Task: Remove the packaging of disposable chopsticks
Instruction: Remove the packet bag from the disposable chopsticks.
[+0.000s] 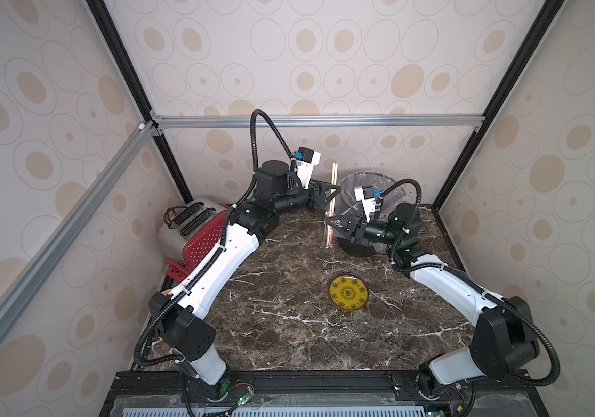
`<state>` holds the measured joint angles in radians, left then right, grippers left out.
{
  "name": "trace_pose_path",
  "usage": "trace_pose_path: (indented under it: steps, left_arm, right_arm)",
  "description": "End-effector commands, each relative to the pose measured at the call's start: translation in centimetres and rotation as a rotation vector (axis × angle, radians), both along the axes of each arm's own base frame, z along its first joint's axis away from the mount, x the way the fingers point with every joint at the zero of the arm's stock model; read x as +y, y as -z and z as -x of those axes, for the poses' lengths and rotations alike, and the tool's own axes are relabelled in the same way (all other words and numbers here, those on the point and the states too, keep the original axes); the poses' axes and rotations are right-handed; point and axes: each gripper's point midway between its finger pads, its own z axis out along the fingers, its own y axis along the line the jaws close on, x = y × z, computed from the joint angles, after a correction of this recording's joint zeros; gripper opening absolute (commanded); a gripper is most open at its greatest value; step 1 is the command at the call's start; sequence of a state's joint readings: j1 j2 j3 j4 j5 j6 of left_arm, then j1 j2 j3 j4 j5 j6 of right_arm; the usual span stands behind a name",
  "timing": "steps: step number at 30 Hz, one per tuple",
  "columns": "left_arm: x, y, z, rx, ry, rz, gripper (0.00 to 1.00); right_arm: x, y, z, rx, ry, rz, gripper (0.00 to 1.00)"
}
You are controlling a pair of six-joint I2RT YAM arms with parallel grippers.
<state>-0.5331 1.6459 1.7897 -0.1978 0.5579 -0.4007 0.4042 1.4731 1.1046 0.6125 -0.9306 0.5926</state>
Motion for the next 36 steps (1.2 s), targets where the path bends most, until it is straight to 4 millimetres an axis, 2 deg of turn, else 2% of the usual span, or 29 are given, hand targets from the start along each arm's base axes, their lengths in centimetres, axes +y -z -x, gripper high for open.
trace_pose_path:
  steps: [1, 5, 8, 12, 19, 21, 23, 25, 28, 32, 36]
  left_arm:
    - [-0.2, -0.6, 0.9, 0.004, 0.035, 0.032, 0.35]
    - [-0.1, -0.3, 1.4, 0.006, 0.044, 0.037, 0.12]
    - [-0.2, -0.6, 1.8, -0.002, 0.065, 0.043, 0.00]
    - [-0.1, -1.1, 1.7, -0.037, 0.063, 0.022, 0.00]
    - [0.7, -3.4, 0.8, -0.120, 0.012, -0.008, 0.00]
    - [0.9, -3.9, 0.6, -0.135, -0.003, -0.006, 0.00]
    - [1.2, -4.5, 0.4, -0.150, -0.015, -0.002, 0.00]
    - [1.4, -4.9, 0.4, -0.161, -0.024, 0.004, 0.00]
    - [1.4, -5.3, 0.4, -0.164, -0.026, 0.013, 0.00]
    - [1.6, -5.3, 0.2, -0.166, -0.041, 0.009, 0.00]
    - [4.0, -6.5, -0.4, -0.204, -0.142, -0.040, 0.00]
  right_arm:
    - [-0.3, -2.2, 0.9, -0.082, -0.001, -0.024, 0.00]
    - [-0.2, -2.4, 0.5, -0.084, 0.013, -0.028, 0.00]
    - [-0.1, -2.6, 0.4, -0.082, 0.010, -0.030, 0.00]
    - [0.0, -2.1, 0.2, -0.062, -0.002, -0.020, 0.00]
    - [0.3, 0.9, 1.2, 0.019, -0.065, 0.012, 0.22]
    - [0.2, 1.8, 1.3, 0.043, -0.064, 0.015, 0.24]
    - [0.1, 2.6, 1.4, 0.057, -0.051, 0.021, 0.19]
    - [0.0, 3.1, 1.6, 0.069, -0.054, 0.027, 0.08]
    - [0.0, 3.4, 1.6, 0.076, -0.051, 0.028, 0.00]
    - [0.0, 3.2, 1.6, 0.069, -0.059, 0.021, 0.00]
    - [-0.3, 5.2, 1.2, 0.101, -0.010, 0.081, 0.00]
